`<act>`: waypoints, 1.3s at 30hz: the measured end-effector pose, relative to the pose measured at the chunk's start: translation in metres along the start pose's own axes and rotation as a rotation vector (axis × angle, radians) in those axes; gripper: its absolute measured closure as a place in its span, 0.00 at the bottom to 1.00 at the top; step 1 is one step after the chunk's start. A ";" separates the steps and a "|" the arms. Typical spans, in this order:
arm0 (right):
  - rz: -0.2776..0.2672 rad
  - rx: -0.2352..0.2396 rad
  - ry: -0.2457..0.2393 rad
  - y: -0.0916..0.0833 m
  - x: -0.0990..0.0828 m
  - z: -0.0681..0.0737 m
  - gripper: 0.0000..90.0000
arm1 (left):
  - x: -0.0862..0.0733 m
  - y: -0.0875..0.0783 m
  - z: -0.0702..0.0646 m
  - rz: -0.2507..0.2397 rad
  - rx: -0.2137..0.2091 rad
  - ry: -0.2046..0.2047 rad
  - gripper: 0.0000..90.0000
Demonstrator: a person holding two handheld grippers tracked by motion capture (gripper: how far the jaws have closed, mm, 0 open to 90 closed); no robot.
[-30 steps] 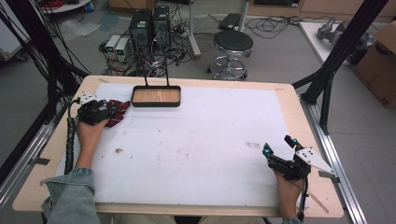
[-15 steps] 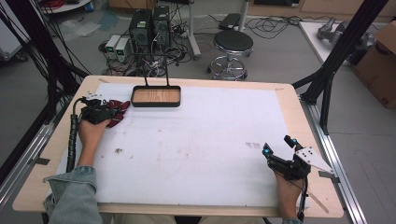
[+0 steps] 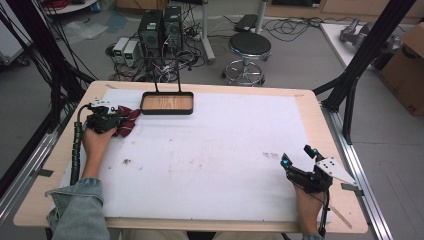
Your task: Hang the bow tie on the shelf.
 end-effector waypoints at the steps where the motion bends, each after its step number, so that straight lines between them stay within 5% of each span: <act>1: 0.001 0.001 0.000 0.000 0.000 0.000 0.13 | 0.002 -0.003 0.000 -0.011 0.000 0.007 0.84; 17: 0.007 0.009 0.009 0.000 -0.001 0.001 0.13 | 0.053 -0.053 -0.014 -0.241 -0.045 0.032 0.84; 39: 0.010 0.010 0.009 0.002 -0.001 0.000 0.13 | 0.088 -0.080 -0.039 -0.354 -0.162 0.169 0.84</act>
Point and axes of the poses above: each handheld gripper's, and its own axes: y roughly forward along the jaws, x roughly out of its top, z roughly to its left, the point moved 5 cm from there along y, roughly forward along the jaws, and after that the axes turned 13 degrees about y, right-handed, at the moved point
